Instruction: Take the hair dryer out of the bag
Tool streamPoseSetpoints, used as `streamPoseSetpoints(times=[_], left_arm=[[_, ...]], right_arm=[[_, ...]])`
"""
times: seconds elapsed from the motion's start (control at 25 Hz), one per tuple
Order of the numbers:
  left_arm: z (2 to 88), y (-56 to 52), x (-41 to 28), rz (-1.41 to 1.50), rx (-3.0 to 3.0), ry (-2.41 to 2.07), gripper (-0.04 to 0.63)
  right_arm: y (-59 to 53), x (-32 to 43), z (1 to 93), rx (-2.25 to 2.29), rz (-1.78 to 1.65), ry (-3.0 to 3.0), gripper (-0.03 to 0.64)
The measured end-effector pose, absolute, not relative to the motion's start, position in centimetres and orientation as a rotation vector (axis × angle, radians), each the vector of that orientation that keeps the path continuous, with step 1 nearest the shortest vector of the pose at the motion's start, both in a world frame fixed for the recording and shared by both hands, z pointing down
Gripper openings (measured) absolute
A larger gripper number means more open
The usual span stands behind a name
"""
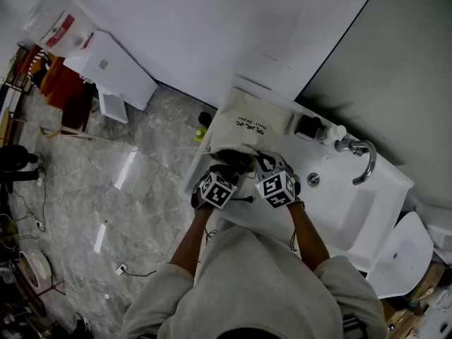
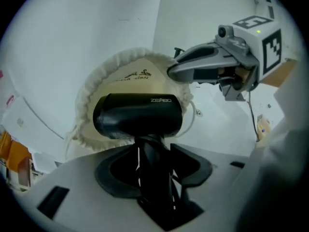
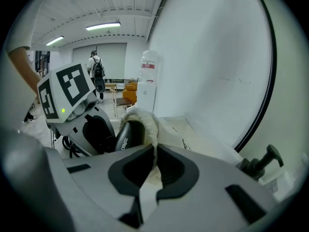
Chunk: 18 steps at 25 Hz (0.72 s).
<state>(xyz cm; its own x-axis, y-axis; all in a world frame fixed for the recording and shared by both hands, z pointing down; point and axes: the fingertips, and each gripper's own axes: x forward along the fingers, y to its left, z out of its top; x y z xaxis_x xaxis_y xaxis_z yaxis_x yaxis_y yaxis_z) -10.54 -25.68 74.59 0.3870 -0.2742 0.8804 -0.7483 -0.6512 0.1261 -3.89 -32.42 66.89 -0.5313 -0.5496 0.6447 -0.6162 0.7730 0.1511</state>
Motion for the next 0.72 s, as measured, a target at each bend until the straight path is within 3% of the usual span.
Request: streamPoseSetpoints(times=[0.28,0.52,0.72], left_arm=[[76.1,-25.6,-10.9,1.245,2.106,-0.846,0.209],[75.2,-26.2,-10.7,1.228,2.088,-0.881,0.289],[75.1,-26.7,-10.2,1.256,2.047,-0.894,0.290]], right_arm=[[-31.8,-4.0,67.3,0.853,0.125,-2.256,0.018],[-31.7,-3.9,67.2,0.850,0.132,-2.258,0.018],[-31.7,-4.0,67.3,0.851,0.140,-2.261,0.018]])
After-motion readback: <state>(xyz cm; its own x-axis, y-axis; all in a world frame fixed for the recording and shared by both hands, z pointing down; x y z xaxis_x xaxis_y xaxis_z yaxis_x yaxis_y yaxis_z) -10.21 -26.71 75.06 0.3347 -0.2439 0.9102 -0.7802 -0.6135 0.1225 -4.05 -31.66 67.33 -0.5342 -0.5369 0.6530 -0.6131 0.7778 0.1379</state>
